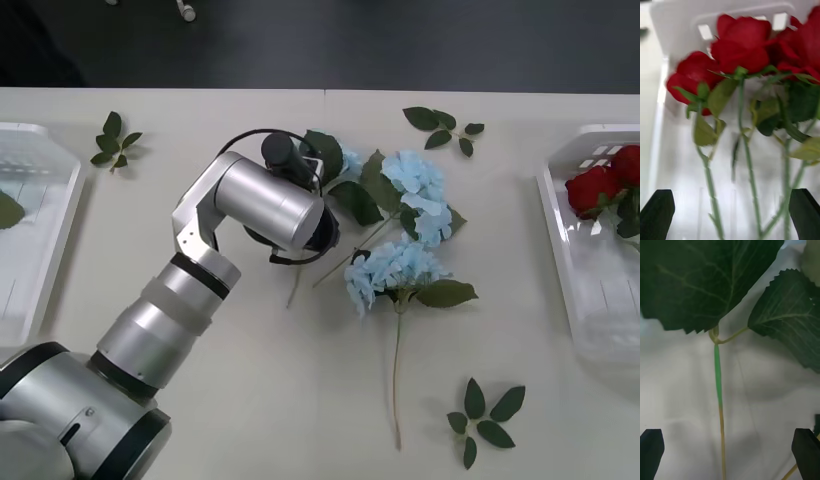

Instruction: Put the red flowers into the right box and the blue flowers into the left box

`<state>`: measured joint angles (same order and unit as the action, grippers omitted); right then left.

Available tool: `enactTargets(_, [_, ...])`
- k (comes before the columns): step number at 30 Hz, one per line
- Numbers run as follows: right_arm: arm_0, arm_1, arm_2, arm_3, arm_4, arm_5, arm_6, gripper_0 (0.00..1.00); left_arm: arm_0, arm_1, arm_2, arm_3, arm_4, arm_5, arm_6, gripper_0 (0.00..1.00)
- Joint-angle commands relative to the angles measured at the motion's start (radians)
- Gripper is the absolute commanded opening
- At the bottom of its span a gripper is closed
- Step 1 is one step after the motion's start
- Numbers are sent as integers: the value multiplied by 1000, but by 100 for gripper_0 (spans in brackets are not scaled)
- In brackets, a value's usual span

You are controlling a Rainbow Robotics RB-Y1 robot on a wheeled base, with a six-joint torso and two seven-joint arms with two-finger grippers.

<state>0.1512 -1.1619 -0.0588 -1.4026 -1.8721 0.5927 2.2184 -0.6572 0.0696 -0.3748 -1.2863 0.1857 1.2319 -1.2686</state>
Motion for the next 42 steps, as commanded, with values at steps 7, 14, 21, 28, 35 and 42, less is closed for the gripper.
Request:
enactTargets(7, [16,-28,-10,-256,-85,2,-157,90,-56,-34,11,61,-23,-54,60,100])
enactTargets(14, [76,38,7,-489,45,1,-324,90,-56,-42,11,67,-26,-55,60,100])
enactTargets(21, [134,61,82,-673,202,1,-473,90,-55,-48,11,73,-28,-57,60,100])
enactTargets(28, [125,61,261,-750,341,-99,-572,90,-56,-48,7,93,-20,-58,60,100])
enactTargets(35, [34,61,453,-730,475,-137,-658,90,-55,-48,8,97,-8,-61,61,31])
enactTargets(42, [-64,73,629,-676,562,-225,-756,90,-55,-48,8,96,-8,-60,60,0])
